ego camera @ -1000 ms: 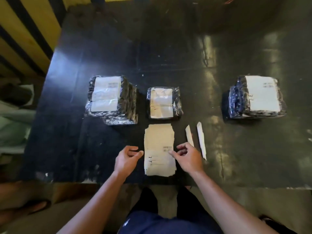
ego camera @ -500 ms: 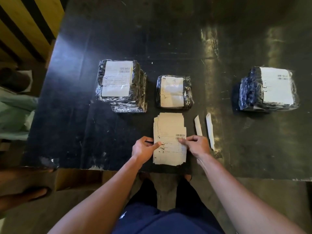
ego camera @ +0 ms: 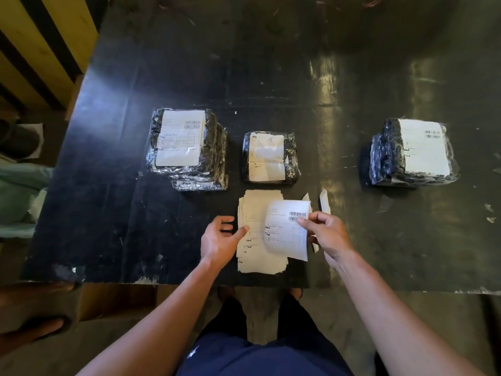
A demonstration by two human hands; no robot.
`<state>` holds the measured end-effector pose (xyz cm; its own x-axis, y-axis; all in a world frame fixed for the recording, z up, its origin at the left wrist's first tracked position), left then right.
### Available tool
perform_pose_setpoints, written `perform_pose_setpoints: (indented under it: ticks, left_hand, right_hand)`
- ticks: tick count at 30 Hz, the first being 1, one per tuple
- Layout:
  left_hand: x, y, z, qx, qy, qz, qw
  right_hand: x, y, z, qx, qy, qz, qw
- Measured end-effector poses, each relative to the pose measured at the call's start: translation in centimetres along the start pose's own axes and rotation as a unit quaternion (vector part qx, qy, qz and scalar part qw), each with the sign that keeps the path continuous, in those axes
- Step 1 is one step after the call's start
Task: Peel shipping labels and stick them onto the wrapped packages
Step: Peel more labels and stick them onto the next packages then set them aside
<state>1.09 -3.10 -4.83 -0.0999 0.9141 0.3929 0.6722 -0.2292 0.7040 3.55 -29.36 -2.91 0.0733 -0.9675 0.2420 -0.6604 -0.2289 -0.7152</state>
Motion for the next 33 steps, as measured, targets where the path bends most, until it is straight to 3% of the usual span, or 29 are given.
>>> perform_pose_setpoints:
  ticks: [2,5,8,20,33]
  left_hand:
    - [0.5,2.4,-1.1,-0.043,-0.024,-0.065,0.997]
    - [1.2,6.5,-3.4,-0.054,-0.139,-0.138,0.979]
    - [2.0,10.1,-5.7,-0.067,-0.205,-0.201,0.956]
    - [5.6,16.5,-9.4,-0.158,-0.201,-0.234,0.938]
    - [5.9,17.0,-9.0,-0.15,-0.226,-0.238,0.933]
  right_hand:
    - [0.7,-2.1,-1.4,0.043,-0.02,0.0,0.999]
    - [1.0,-5.0,-3.4,0.106,-0.061,0.003,0.992]
    - [0.7,-8.2,-6.0,0.172,-0.086,-0.013,0.981]
    - [3.6,-17.0,-10.6,0.299,-0.092,0.059,0.948]
    - [3.7,-18.3,-10.2,0.292,-0.14,0.02,0.946]
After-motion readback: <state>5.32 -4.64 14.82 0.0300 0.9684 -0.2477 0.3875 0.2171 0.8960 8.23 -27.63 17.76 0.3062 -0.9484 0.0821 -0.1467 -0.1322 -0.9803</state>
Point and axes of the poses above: each hand's wrist, its own z-axis towards the middle knuckle, its own x-axis out of the back of the hand, y = z × x, the point moved 2 cm from there along z, towards the middle knuckle, and after that the axes turned 11 degrees about -z, right-handed, at the moved point
